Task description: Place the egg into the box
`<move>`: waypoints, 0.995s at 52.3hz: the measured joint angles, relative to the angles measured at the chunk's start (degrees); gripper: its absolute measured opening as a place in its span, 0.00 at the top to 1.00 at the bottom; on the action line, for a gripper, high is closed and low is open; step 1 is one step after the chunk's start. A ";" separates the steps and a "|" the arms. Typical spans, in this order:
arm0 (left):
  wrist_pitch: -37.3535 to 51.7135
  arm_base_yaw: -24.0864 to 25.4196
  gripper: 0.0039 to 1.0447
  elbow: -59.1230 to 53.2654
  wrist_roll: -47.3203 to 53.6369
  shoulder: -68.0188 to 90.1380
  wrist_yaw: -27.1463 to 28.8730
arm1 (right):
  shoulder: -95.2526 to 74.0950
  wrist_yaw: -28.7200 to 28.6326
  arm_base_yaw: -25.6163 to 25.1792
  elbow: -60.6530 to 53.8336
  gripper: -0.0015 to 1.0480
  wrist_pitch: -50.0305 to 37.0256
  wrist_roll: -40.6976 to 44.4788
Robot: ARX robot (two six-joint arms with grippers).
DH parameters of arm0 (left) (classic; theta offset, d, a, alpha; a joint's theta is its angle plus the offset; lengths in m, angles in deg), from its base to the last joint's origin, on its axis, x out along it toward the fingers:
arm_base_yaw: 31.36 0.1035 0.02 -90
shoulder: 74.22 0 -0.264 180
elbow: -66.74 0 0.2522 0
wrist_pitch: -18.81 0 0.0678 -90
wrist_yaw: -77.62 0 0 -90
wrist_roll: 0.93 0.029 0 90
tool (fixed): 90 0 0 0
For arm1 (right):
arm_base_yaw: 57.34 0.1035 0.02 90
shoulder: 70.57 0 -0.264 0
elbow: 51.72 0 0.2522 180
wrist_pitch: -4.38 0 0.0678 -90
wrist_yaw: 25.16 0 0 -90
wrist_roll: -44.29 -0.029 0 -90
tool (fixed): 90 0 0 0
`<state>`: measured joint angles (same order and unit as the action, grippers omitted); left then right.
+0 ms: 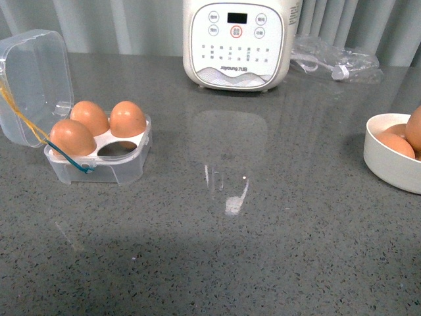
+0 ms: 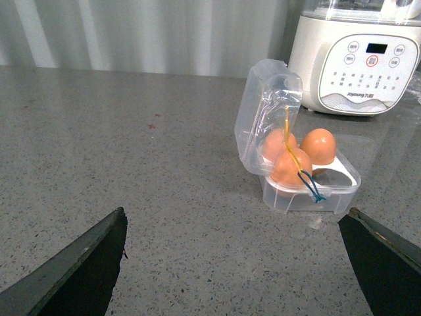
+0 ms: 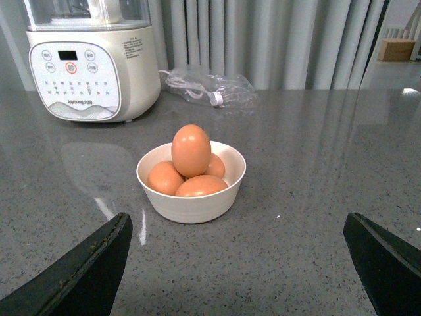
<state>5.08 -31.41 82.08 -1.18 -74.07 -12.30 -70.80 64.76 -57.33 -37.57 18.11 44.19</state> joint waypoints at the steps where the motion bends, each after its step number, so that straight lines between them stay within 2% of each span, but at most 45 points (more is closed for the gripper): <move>1: 0.00 0.00 0.06 0.00 0.00 0.00 0.00 | 0.00 0.00 0.00 0.00 0.07 0.00 0.00; 22: 0.00 0.00 0.06 0.00 0.00 0.00 -0.02 | 0.00 0.00 0.00 0.00 0.07 0.00 0.00; 24: 0.00 0.00 0.06 0.00 0.00 0.00 -0.02 | -0.42 1.09 0.26 0.17 0.07 0.72 -0.68; 26: 0.00 0.00 0.06 0.00 0.00 0.00 -0.02 | -4.52 7.04 1.33 3.34 0.07 7.82 -4.24; 28: 0.00 0.00 0.06 0.00 0.00 0.00 0.00 | -11.74 9.29 0.90 6.25 0.07 10.43 -8.02; 36: 0.00 0.00 0.06 0.00 0.00 -0.02 0.00 | -30.51 -0.15 -3.19 11.76 0.07 0.68 -9.16; 44: 0.00 0.00 0.06 0.00 0.00 -0.02 -0.02 | -46.97 -8.55 -5.16 17.22 0.07 -10.36 -2.62; 52: 0.00 0.00 0.06 0.00 0.00 -0.02 0.00 | -58.10 -14.10 -5.25 22.27 0.07 -14.32 2.43</move>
<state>5.08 -31.41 82.08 -1.18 -74.10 -12.30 -128.90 50.67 -62.57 -15.30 3.79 46.61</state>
